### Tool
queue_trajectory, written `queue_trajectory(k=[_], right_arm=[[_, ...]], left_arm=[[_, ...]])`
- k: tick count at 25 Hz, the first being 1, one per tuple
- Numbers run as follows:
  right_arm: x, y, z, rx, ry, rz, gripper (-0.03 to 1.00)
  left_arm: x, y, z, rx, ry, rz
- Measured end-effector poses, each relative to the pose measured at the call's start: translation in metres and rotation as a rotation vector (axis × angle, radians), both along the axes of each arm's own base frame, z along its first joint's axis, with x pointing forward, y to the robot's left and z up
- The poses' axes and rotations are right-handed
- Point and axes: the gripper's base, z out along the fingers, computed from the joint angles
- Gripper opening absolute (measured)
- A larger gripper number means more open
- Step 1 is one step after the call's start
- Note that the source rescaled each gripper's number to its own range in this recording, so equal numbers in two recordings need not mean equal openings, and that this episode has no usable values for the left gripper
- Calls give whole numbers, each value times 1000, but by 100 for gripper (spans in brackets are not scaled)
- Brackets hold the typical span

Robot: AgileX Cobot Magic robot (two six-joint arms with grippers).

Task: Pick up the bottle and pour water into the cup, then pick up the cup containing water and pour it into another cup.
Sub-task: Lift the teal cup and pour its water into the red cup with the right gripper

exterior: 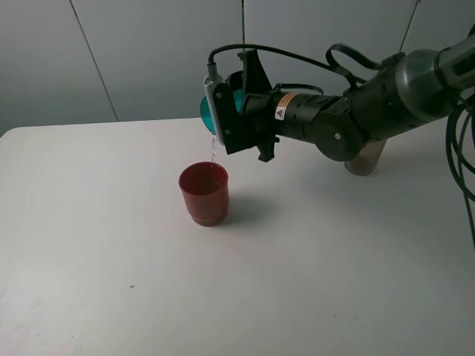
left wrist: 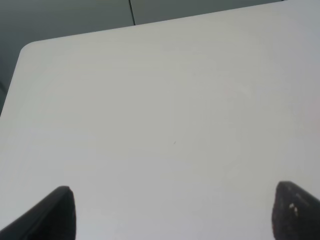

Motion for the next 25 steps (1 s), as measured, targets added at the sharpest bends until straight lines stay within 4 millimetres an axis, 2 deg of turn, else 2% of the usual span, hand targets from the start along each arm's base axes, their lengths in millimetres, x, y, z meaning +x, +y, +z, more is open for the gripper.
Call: queue_trajectory(k=[25], right_arm=[[-10,11,-3,-95,-41,64,3]], left_arm=[[0,0,0,-2,0,1]])
